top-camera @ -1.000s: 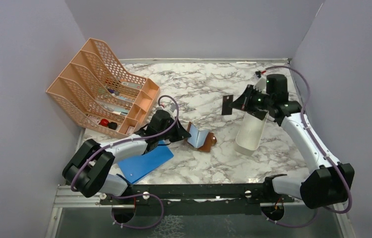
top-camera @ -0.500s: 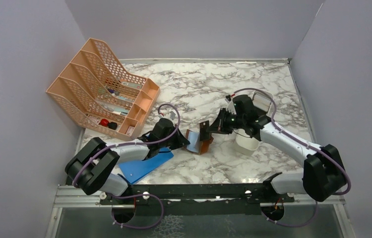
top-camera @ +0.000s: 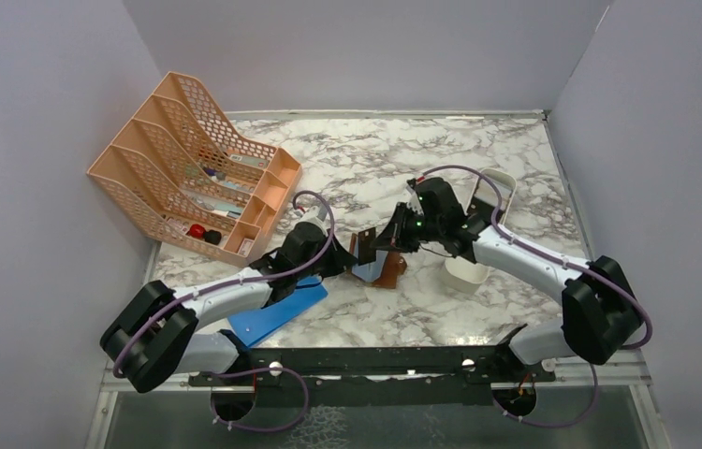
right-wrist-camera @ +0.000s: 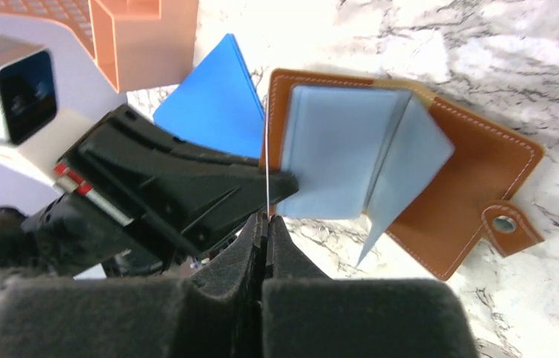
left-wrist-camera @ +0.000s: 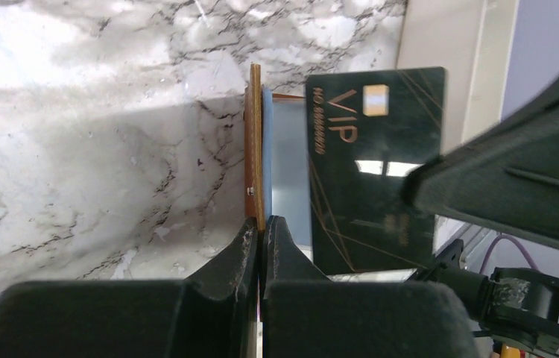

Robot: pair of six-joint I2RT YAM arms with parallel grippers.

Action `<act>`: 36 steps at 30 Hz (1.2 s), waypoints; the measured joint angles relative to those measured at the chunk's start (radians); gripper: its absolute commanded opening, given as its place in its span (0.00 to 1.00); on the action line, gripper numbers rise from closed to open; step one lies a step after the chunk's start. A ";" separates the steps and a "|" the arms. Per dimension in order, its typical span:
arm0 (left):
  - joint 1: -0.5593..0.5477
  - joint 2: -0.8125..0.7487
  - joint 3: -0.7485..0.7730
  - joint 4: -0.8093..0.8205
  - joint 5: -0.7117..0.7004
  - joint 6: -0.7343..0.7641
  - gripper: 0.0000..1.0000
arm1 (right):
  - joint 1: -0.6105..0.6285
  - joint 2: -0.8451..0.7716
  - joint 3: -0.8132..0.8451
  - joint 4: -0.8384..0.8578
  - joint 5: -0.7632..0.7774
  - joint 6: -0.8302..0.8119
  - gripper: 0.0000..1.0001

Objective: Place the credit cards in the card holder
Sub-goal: Insert the credit card into the card holder.

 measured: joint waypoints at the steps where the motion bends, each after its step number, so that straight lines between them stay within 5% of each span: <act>1: 0.000 -0.011 0.004 -0.005 -0.005 0.002 0.00 | 0.000 0.008 0.010 -0.002 0.009 0.005 0.01; 16: -0.004 -0.028 -0.006 -0.026 -0.029 0.008 0.01 | 0.006 0.080 -0.039 -0.034 0.132 0.011 0.01; 25: -0.004 -0.027 -0.047 -0.069 -0.087 0.024 0.22 | 0.006 0.103 -0.120 0.002 0.132 0.009 0.01; 36: -0.003 -0.029 -0.053 -0.117 -0.107 0.047 0.10 | 0.006 0.142 -0.163 0.137 0.064 0.011 0.01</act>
